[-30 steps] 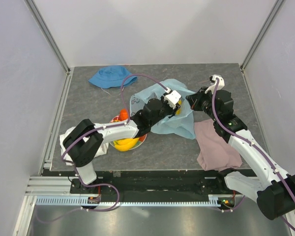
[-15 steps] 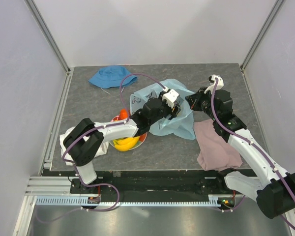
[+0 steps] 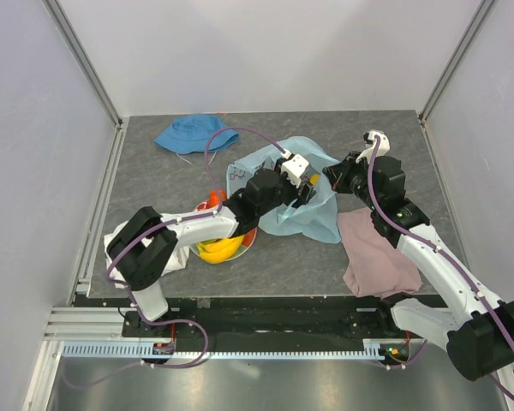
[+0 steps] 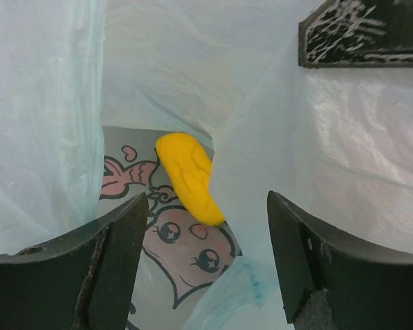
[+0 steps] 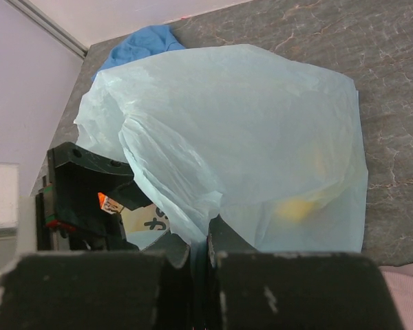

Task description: Place the fruits into the plastic bag

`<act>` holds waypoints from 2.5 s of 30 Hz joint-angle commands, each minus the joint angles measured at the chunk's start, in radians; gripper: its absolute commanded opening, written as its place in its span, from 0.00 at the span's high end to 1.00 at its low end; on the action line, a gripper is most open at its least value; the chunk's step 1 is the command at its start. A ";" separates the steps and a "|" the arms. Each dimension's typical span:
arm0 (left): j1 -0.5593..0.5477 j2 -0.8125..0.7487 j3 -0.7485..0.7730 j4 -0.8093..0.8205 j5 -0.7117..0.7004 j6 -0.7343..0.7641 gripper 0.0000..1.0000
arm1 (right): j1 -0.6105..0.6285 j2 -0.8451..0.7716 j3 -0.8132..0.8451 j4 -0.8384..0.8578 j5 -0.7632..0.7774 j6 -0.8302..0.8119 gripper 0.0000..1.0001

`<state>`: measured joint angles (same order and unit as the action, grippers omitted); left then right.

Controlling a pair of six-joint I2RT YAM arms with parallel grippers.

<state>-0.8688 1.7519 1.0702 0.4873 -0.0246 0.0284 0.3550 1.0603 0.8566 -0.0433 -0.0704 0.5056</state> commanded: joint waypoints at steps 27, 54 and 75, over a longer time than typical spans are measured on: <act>0.264 -0.610 -0.194 -0.333 0.151 -0.349 0.23 | -0.002 -0.008 -0.013 0.016 0.043 0.008 1.00; 0.372 -0.828 -0.296 -0.966 -0.196 -0.490 0.11 | -0.001 -0.003 -0.016 0.013 0.050 -0.003 1.00; 0.453 -0.838 -0.355 -0.998 -0.035 -0.501 0.10 | -0.002 -0.010 -0.031 0.023 0.047 0.011 1.00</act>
<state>-0.4248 0.9264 0.7246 -0.5083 -0.1017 -0.4412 0.3550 1.0630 0.8337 -0.0448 -0.0288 0.5056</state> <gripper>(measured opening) 0.899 0.007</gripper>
